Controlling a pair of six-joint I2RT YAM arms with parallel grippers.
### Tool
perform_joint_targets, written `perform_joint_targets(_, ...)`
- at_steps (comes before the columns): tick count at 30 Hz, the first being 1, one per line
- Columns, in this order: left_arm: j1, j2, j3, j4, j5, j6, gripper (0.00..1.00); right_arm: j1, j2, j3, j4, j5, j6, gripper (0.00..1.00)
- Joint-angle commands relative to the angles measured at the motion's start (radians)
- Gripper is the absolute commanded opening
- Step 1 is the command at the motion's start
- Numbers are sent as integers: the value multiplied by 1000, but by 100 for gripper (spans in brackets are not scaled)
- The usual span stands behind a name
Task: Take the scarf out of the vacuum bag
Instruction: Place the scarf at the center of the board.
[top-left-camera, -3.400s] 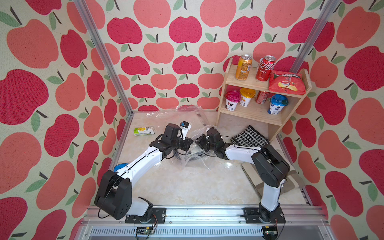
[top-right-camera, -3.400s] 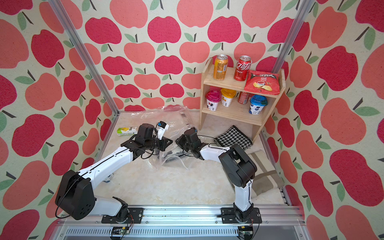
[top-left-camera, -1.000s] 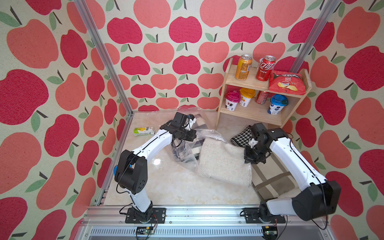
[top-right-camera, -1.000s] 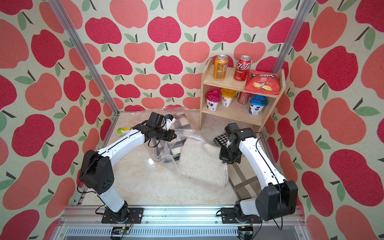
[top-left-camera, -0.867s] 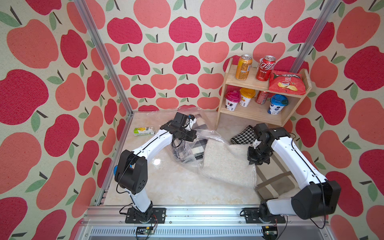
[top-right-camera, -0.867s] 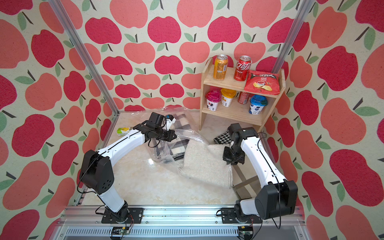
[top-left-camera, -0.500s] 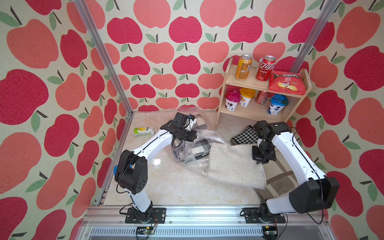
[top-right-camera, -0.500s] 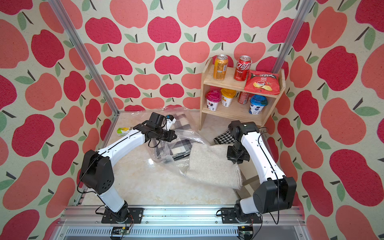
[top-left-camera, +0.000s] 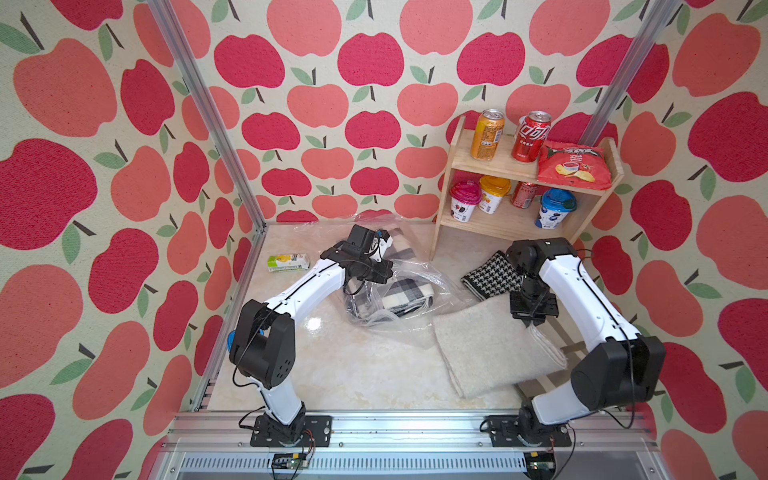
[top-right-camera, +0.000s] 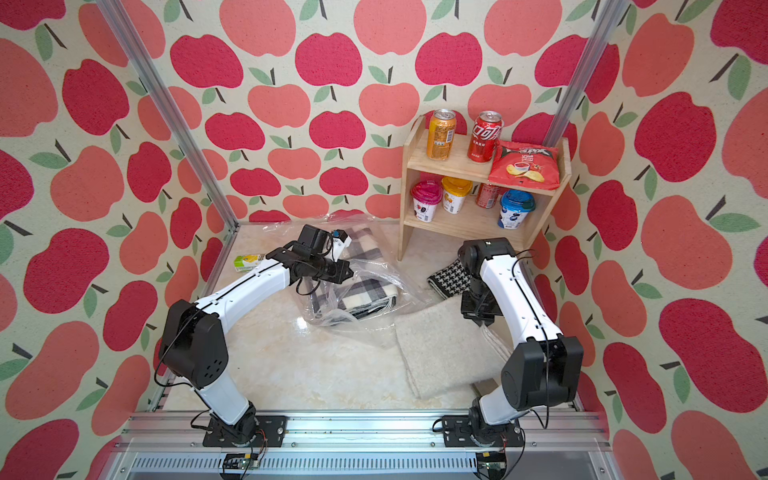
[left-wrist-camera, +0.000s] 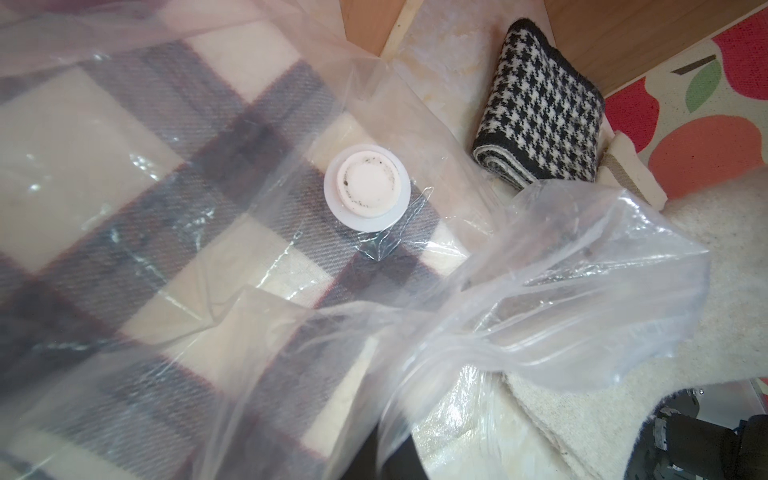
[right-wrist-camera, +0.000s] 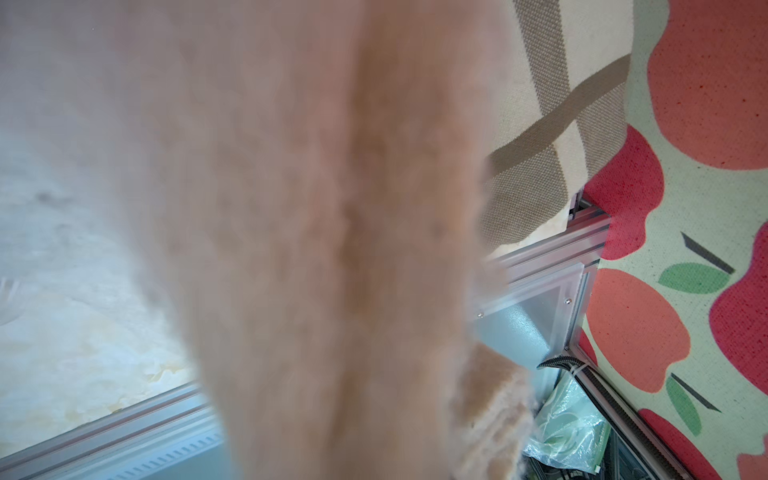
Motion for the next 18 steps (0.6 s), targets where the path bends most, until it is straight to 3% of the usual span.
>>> perform_joint_targets(1, 3, -24, -10, -12, -18, 20, 0, -7, 15, 19, -116, 40, 0, 0)
perform_joint_targets(7, 2, -17, -15, -6, -11, 18, 0, -48, 20, 29, -120, 103, 12, 0)
perform_joint_targets(13, 2, -4, -11, -1, 16, 6, 0, -105, 34, 140, -118, 163, 31, 0)
perform_joint_targets(18, 3, -2, -10, -1, 24, 3, 0, -166, 65, 180, -95, 135, 6, 0)
